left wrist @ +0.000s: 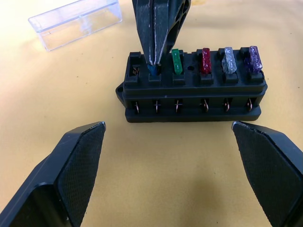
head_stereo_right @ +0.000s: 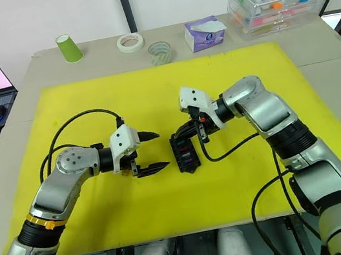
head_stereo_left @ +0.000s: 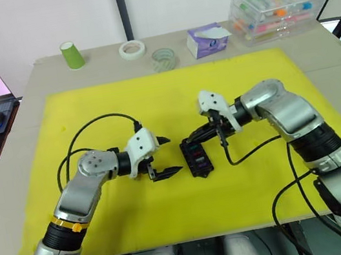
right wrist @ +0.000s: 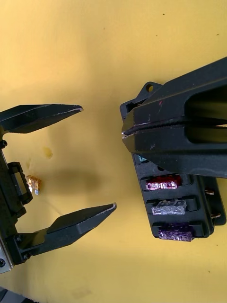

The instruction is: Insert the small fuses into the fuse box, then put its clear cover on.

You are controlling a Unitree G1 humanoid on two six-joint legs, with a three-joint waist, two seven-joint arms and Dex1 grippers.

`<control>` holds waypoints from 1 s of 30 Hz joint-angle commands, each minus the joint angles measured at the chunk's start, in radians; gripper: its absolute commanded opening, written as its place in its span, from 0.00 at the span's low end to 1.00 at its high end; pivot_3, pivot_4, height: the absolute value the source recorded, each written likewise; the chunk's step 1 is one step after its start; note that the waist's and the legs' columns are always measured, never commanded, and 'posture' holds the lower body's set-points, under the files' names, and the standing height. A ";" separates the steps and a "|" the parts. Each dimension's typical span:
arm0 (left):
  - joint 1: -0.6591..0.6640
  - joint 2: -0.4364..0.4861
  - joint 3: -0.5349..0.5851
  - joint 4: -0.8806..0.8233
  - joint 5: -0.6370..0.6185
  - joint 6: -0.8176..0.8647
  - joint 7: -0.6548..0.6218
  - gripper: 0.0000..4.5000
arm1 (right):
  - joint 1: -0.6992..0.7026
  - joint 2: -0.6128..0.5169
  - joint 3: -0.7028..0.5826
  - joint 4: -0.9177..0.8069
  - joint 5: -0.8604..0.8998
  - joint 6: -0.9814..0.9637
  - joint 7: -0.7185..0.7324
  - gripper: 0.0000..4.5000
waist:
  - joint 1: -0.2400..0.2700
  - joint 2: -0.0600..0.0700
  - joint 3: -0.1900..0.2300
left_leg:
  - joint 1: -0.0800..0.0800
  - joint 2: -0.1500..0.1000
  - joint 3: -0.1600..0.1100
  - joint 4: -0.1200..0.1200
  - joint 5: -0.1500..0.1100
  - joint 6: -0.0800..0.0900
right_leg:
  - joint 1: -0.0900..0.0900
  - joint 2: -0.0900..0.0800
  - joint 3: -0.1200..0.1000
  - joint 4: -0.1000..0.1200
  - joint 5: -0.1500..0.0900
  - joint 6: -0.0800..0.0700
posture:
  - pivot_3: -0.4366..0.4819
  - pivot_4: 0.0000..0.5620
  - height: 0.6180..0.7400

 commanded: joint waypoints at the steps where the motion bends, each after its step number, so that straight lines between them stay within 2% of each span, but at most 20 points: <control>1: 0.004 0.006 0.015 -0.034 -0.006 -0.013 0.001 1.00 | 0.022 -0.013 0.065 0.013 -0.041 -0.010 0.011 0.00 | 0.000 0.000 0.000 | 0.000 0.000 0.000 0.000 0.000 0.000 | 0.000 0.000 0.000 0.000 0.000 0.000 | 0.48 0.27 1.00; 6: 0.003 0.004 0.015 -0.034 -0.005 -0.014 0.002 1.00 | 0.035 -0.030 0.123 0.021 -0.077 -0.014 0.026 0.00 | 0.001 0.000 -0.001 | 0.001 0.000 0.000 0.000 0.000 0.000 | 0.002 0.000 0.000 0.000 0.000 0.000 | 0.48 0.27 1.00; 10: 0.005 0.004 0.015 -0.037 -0.005 -0.013 0.003 1.00 | 0.030 -0.020 0.121 0.040 -0.081 -0.021 0.010 0.00 | 0.002 -0.002 -0.002 | 0.001 0.000 0.000 0.000 0.000 0.000 | 0.002 0.000 0.000 0.000 0.000 0.000 | 0.48 0.27 1.00; 17: 0.004 0.004 0.017 -0.034 -0.004 -0.017 0.004 1.00 | -0.014 0.001 0.056 0.060 -0.030 0.003 0.005 0.00 | 0.001 -0.002 -0.003 | 0.002 0.000 -0.001 0.000 0.000 0.000 | 0.002 0.000 0.000 0.000 0.000 0.000 | 0.48 0.27 1.00; 23: 0.003 0.014 0.032 -0.044 -0.018 -0.007 -0.002 1.00 | -0.069 -0.004 -0.074 -0.005 0.085 0.088 0.001 0.00 | 0.001 -0.002 -0.002 | 0.001 0.000 0.000 0.000 0.000 0.000 | 0.002 0.000 0.000 0.000 0.000 0.000 | 0.48 0.27 1.00; 30: 0.005 0.044 0.100 -0.124 -0.106 0.068 -0.012 1.00 | -0.061 -0.055 -0.135 -0.073 0.107 0.086 -0.030 0.00 | 0.001 -0.002 -0.002 | 0.001 0.000 0.000 0.000 0.000 0.000 | 0.001 0.000 0.000 0.000 0.000 0.000 | 0.48 0.27 1.00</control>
